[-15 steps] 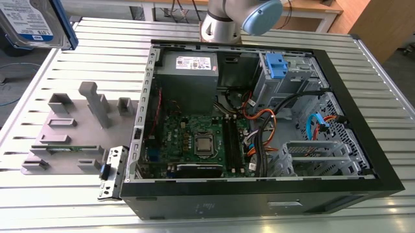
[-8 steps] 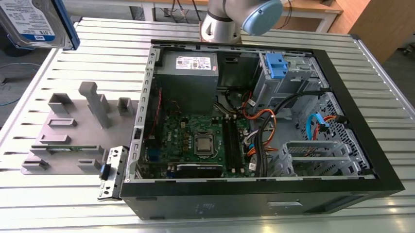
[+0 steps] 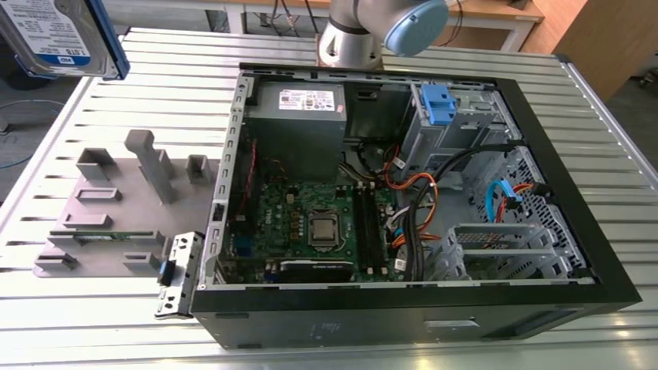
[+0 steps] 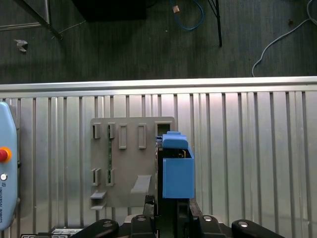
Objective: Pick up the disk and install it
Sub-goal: 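Pick up the disk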
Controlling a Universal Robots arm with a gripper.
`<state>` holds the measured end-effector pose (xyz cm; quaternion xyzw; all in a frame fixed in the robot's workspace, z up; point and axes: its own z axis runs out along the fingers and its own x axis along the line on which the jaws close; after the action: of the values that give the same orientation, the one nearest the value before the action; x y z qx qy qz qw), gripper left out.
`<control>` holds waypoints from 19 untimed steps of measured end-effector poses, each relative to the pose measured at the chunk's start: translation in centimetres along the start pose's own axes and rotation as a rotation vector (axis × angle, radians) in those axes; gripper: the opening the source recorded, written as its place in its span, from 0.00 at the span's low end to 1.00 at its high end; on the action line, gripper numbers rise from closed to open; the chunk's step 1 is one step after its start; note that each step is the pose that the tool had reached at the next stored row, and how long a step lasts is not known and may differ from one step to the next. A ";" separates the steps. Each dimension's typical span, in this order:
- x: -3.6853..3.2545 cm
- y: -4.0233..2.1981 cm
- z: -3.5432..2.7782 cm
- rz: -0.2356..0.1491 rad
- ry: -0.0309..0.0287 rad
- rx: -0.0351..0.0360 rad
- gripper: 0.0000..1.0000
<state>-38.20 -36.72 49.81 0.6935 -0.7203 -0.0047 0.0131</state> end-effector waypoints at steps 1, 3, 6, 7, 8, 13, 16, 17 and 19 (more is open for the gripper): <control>0.00 0.00 0.00 0.000 0.0000 0.0001 0.35; 0.00 -0.01 0.00 0.000 0.0000 0.0001 0.35; 0.00 -0.12 0.00 0.000 0.0000 0.0000 0.35; 0.00 -0.16 0.00 0.000 0.0000 0.0001 0.35; -0.01 -0.22 0.00 0.000 -0.0001 0.0001 0.35; -0.02 -0.51 -0.01 0.000 0.0000 0.0000 0.35; -0.03 -0.74 -0.02 0.000 0.0000 0.0000 0.35; -0.03 -0.82 -0.02 0.000 0.0000 0.0001 0.35; -0.03 -0.98 -0.02 0.000 0.0000 0.0001 0.35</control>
<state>-37.22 -36.72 49.81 0.6935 -0.7203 -0.0047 0.0131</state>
